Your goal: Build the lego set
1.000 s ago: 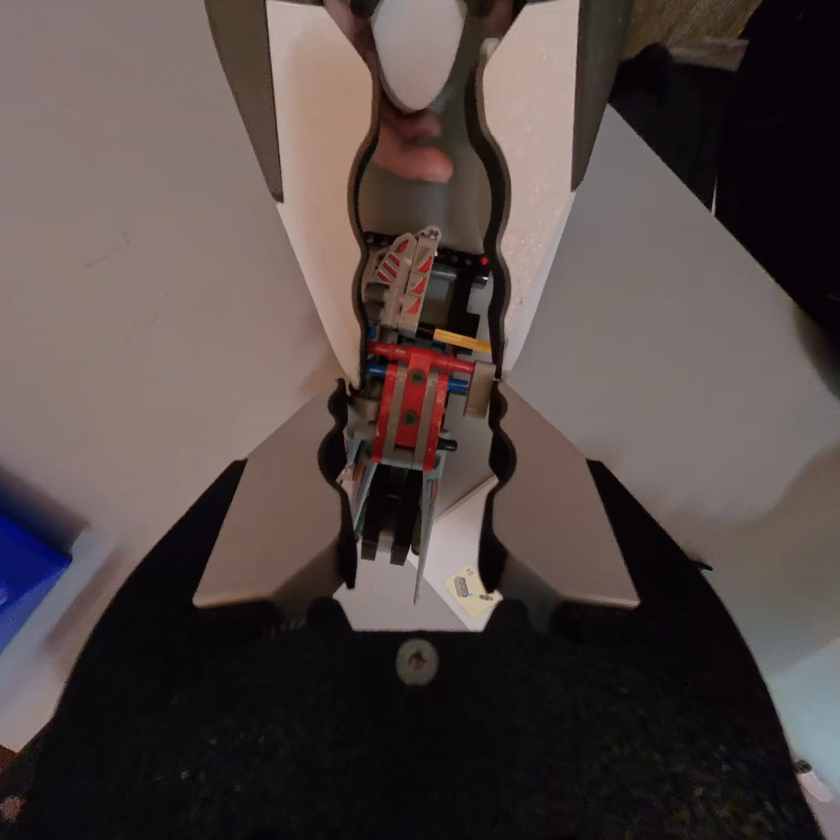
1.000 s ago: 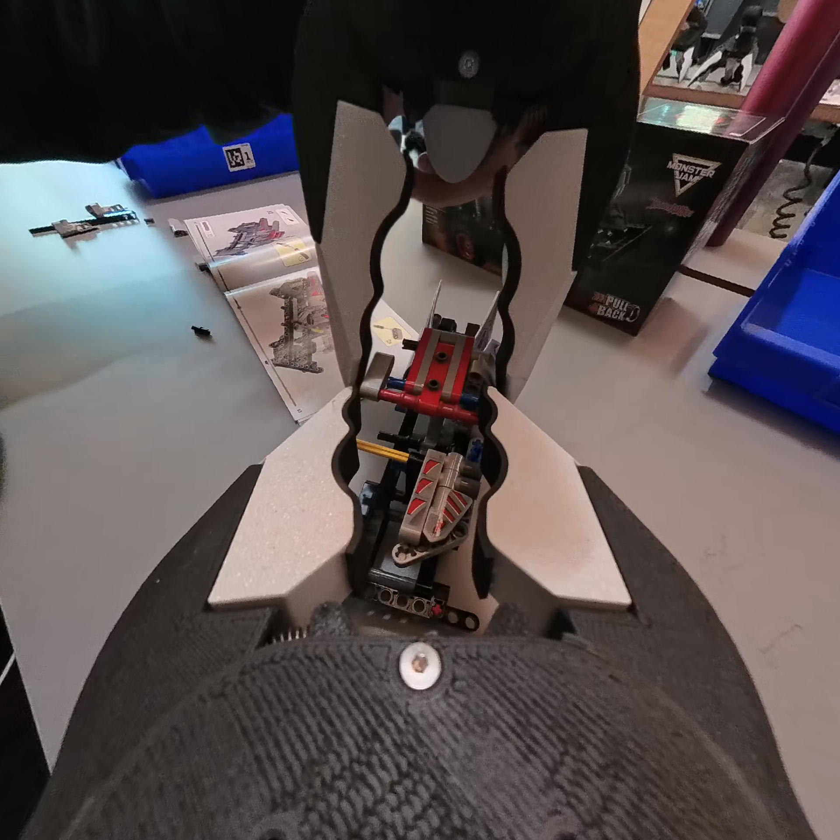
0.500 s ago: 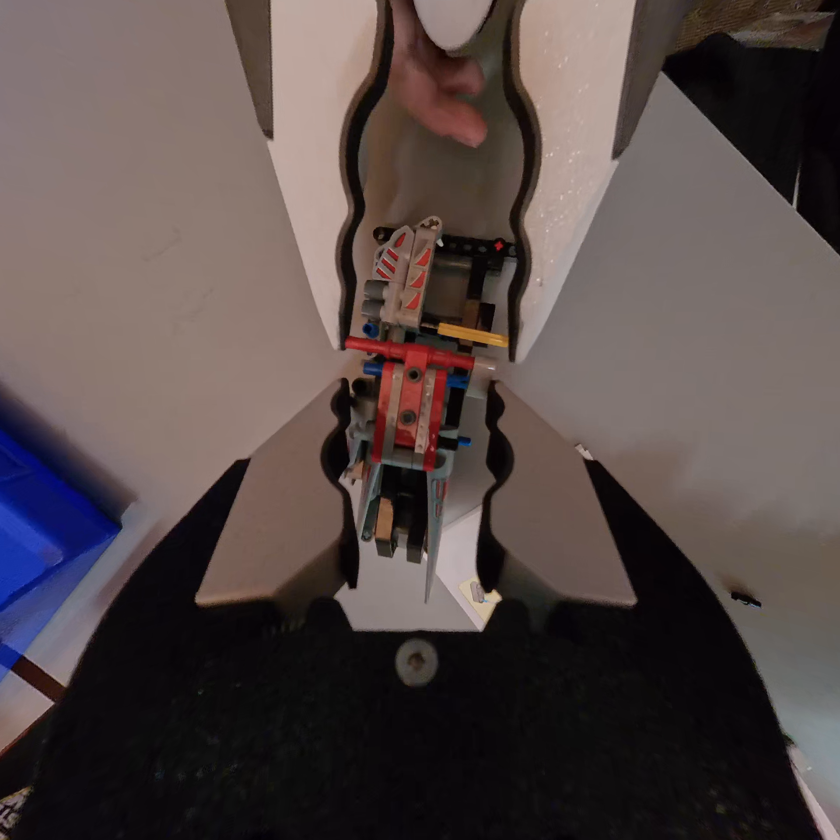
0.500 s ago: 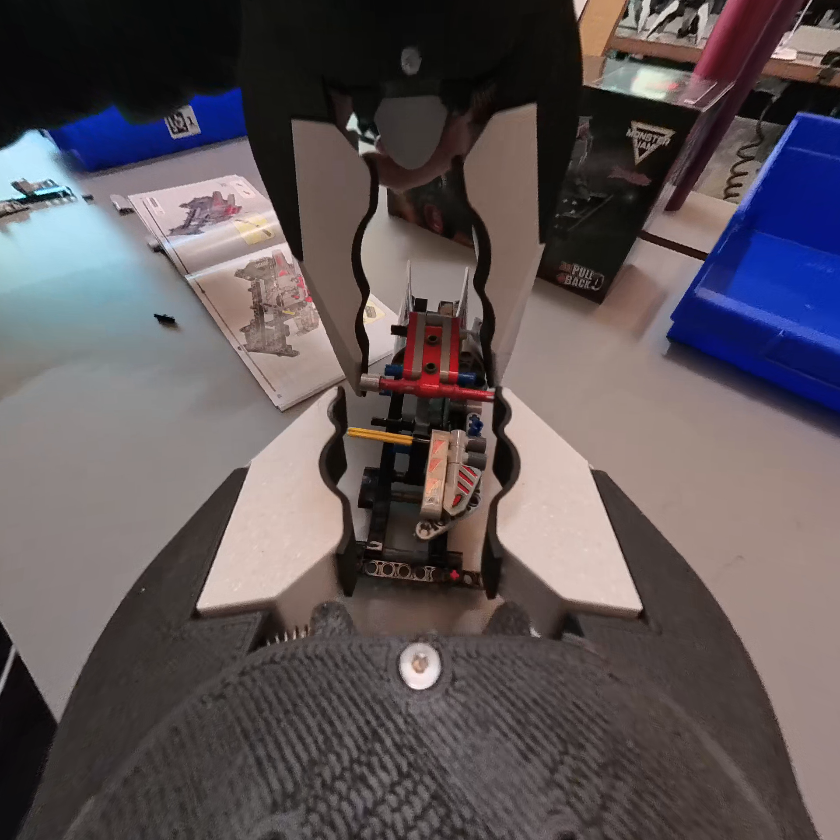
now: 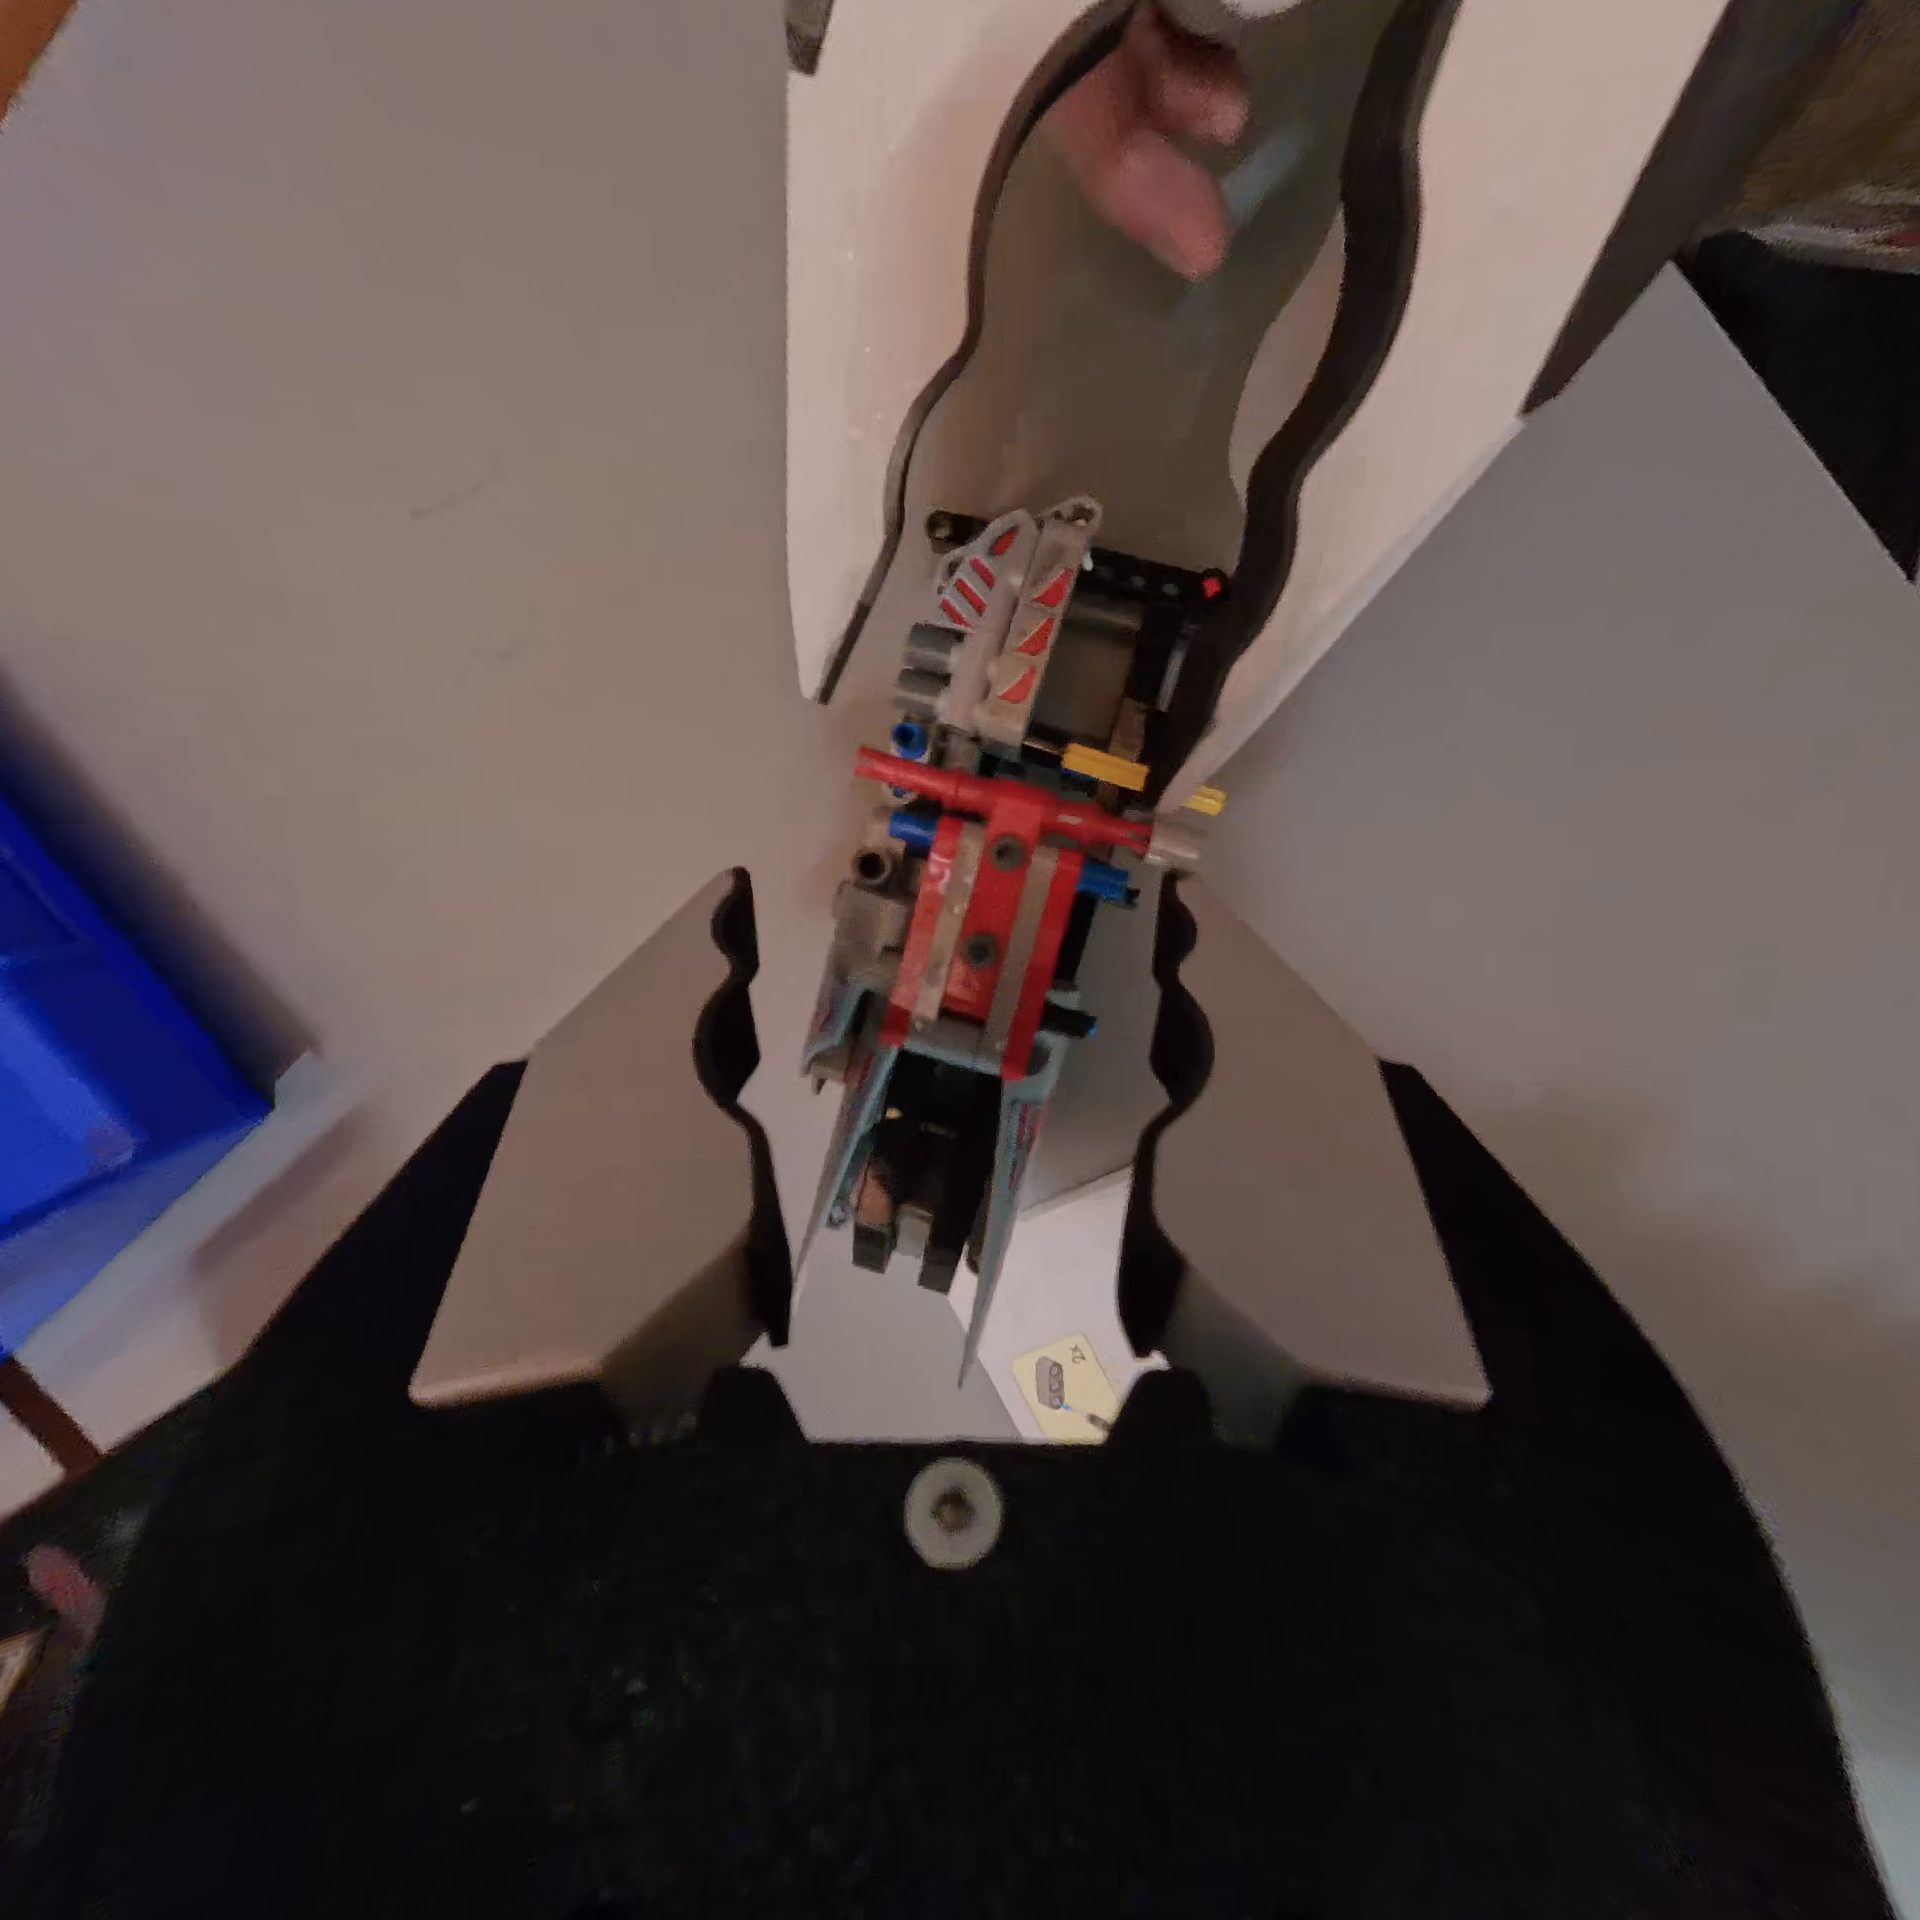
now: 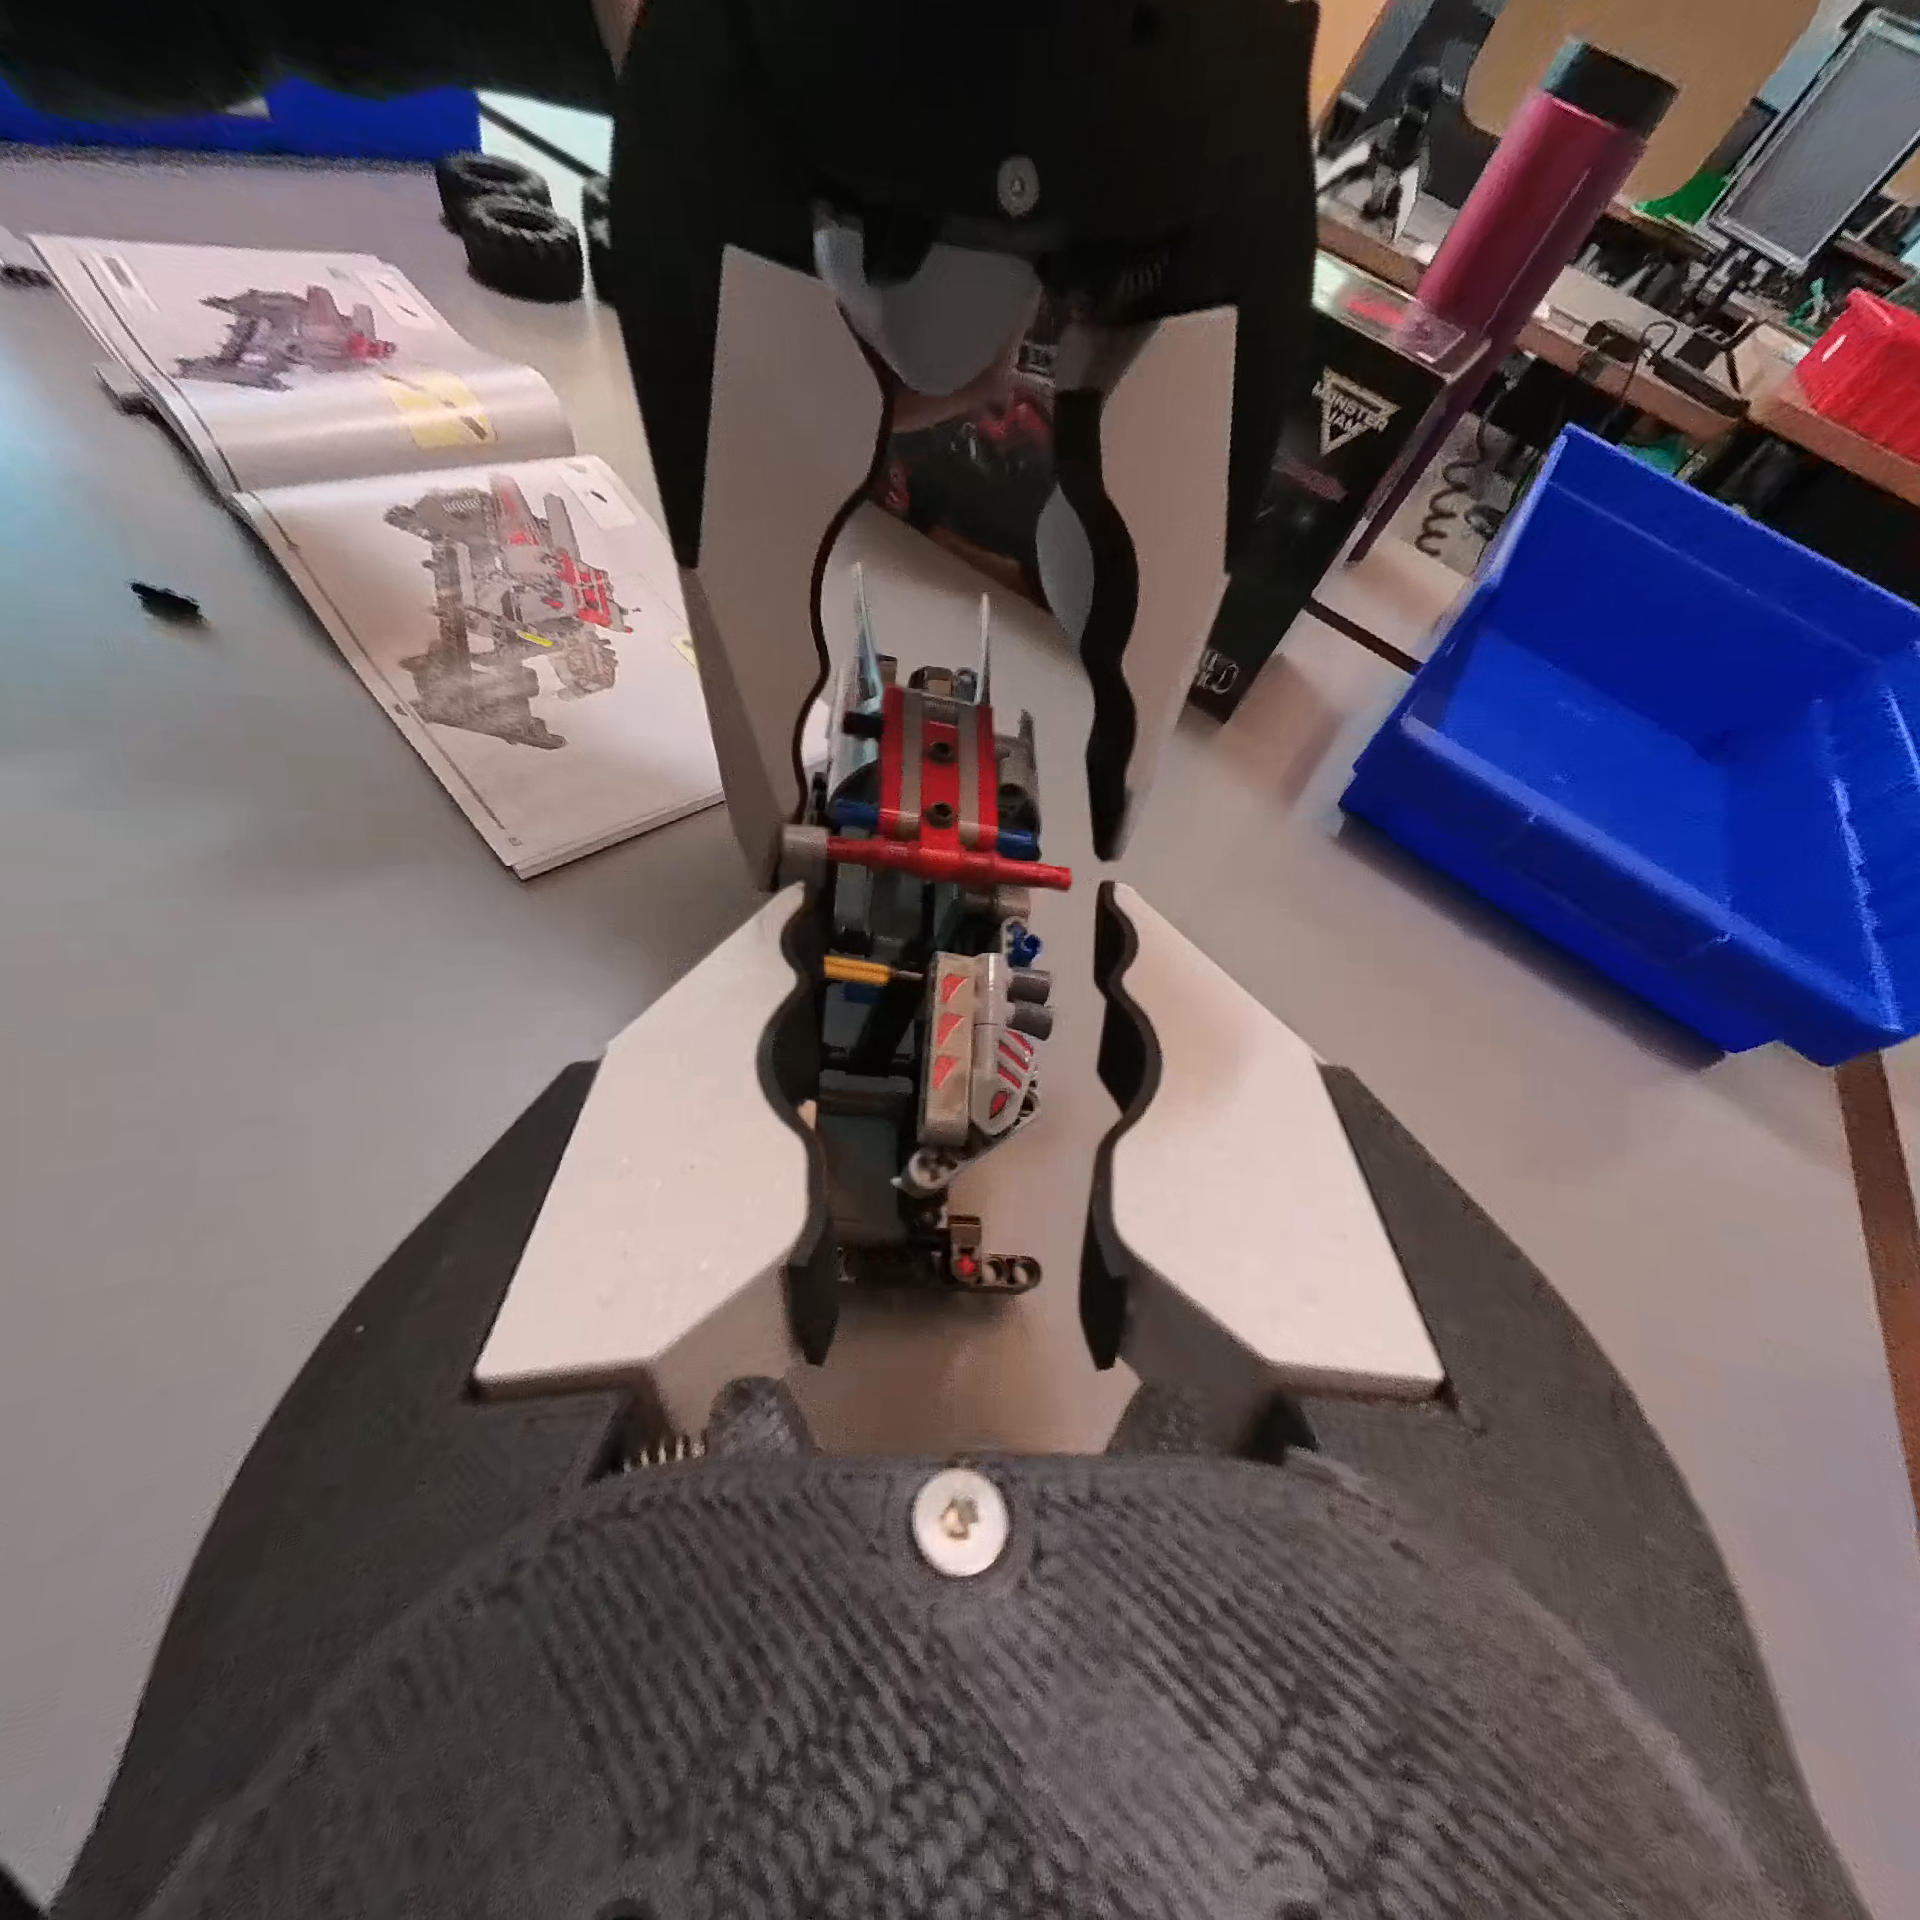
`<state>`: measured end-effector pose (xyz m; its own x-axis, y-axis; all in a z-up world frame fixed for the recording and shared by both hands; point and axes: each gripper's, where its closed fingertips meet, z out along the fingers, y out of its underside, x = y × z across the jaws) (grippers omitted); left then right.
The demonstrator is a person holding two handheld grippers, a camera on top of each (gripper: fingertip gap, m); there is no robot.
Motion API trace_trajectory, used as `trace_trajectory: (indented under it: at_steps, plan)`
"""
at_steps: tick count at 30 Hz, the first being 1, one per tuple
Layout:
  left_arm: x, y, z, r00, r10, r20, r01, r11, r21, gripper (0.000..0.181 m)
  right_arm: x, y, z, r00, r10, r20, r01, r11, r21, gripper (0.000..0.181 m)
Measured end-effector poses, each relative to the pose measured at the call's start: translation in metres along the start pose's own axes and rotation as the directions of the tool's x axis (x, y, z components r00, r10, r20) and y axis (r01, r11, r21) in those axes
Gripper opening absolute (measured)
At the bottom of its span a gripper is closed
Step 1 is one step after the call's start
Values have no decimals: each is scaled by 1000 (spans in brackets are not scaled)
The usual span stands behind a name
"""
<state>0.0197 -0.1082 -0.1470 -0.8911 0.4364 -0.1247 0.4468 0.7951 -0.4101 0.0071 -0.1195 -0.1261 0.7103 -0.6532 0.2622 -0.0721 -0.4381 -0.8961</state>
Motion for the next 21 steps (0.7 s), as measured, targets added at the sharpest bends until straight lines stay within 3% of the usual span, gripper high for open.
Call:
trace_trajectory:
  at_steps: [4, 9, 12, 16, 21]
  plan:
    - [2, -4, -28, 969, -75, 237, 45, 990, 133, 72, 4, -2, 3, 999, -41, -30, 41, 999, 16, 52]
    - [31, -5, -30, 873, -271, 405, 131, 931, 341, 41, 3, -2, 9, 998, -53, -44, 54, 998, 13, 56]
    - [30, 6, -14, 803, -260, 537, 115, 951, 288, 36, -1, -1, 13, 998, -50, -27, 50, 999, 14, 55]
    - [19, 6, -7, 689, -114, 716, -13, 986, 169, 25, -3, -1, 14, 999, -34, -19, 34, 999, 21, 51]
    - [15, 1, -8, 571, -74, 818, -81, 986, 145, 7, -2, -2, 13, 999, -29, -24, 29, 999, 16, 45]
